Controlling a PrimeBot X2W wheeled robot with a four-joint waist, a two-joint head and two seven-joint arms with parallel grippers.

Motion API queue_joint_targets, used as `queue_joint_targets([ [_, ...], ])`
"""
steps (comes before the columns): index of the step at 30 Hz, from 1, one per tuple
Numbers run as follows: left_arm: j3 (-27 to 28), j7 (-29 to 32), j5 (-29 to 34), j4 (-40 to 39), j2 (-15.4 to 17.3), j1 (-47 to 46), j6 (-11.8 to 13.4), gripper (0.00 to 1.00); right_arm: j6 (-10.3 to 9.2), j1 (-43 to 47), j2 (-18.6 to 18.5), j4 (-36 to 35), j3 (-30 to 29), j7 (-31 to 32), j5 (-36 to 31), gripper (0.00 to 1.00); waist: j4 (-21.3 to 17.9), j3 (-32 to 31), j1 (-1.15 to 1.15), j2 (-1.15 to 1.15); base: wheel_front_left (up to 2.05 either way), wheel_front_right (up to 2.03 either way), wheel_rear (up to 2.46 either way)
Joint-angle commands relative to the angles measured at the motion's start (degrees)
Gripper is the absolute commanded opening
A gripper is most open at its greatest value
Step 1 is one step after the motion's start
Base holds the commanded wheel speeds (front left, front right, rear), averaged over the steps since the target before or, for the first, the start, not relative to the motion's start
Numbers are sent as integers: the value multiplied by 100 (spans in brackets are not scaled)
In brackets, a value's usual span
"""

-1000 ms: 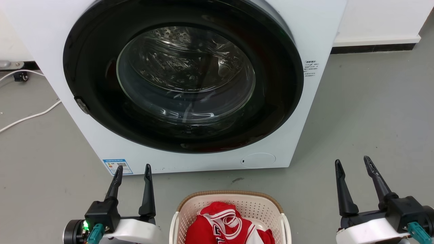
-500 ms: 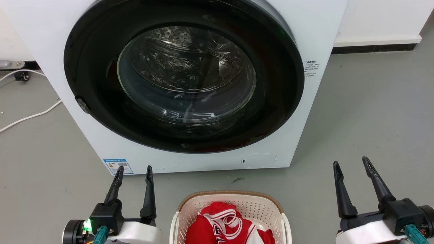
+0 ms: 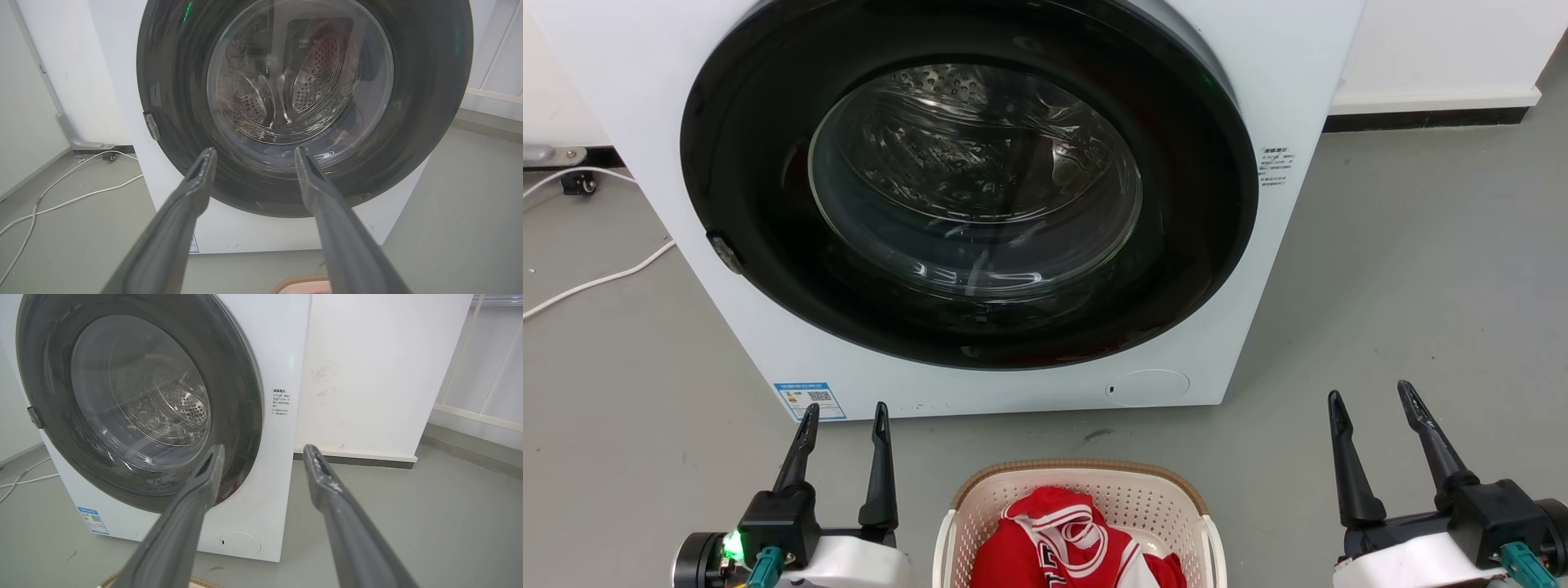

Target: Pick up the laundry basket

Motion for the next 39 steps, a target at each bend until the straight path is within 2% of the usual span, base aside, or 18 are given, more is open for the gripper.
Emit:
queue_joint_targets([
  [1, 14, -44, 9, 12, 11, 40, 16, 100, -2, 46, -25, 10, 7, -14, 31, 100, -1, 1, 0, 0, 0, 0, 0],
  [9, 31, -44, 2, 37, 11, 8, 38, 100, -2, 18, -25, 93, 55, -13, 8, 100, -14, 31, 0, 0, 0, 0, 0],
  [16, 65, -36, -153, 720, 9, -227, -118, 100, -2, -200, -23, 638, 241, -14, -57, 100, -47, 226, 0, 0, 0, 0, 0],
  [24, 4, -31, -193, 2008, 11, -848, -354, 100, -2, -662, -21, 1756, 499, -13, 41, 100, -86, 747, 0, 0, 0, 0, 0],
  [39, -4, -31, -133, 4192, 85, -2355, -644, 100, -2, -2219, -17, 3989, 906, -13, -397, 100, -195, 2166, 0, 0, 0, 0, 0],
])
